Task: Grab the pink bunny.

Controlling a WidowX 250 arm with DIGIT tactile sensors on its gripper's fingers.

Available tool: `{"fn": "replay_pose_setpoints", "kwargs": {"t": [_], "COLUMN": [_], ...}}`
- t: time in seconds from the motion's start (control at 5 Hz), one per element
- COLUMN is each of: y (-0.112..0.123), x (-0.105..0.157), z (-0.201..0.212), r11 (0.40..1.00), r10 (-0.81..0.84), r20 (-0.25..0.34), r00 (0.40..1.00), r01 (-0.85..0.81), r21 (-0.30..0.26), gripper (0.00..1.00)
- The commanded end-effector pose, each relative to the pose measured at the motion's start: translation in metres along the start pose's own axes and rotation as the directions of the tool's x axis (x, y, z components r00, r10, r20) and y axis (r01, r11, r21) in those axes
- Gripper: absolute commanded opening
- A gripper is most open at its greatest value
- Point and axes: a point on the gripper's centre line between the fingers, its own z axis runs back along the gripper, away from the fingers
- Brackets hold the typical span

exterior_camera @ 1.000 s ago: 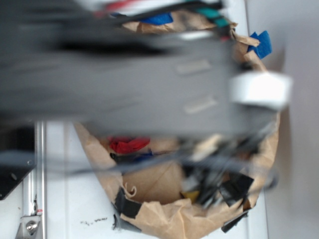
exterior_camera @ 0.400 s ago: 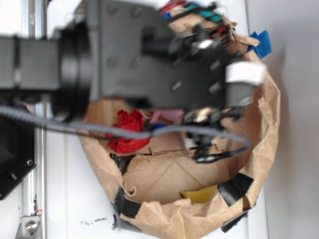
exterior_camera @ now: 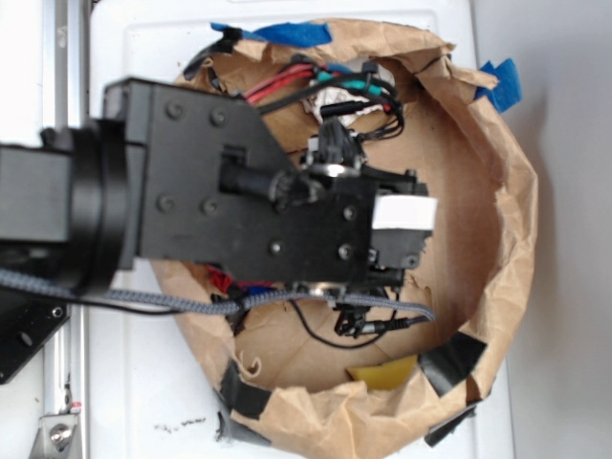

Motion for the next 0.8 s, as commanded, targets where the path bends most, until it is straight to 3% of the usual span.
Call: {"fn": "replay_pose_setpoints", "kwargs": {"t": [0.0, 0.4, 0.6], "y": [0.005, 0.002, -0.001], "x": [0.006, -0.001, -0.008], "z": [0.003, -0.027, -0.026], "r11": [1.0, 0.998, 0.999], "r10": [0.028, -0.038, -0.047], "r20": [0.064, 0.046, 0.037], "r00": [0.998, 0.998, 0.998], "r01": [-0.028, 0.036, 0.046], "r21": [-0.004, 0.045, 0.03], "gripper": [1.0, 1.0, 0.91]}}
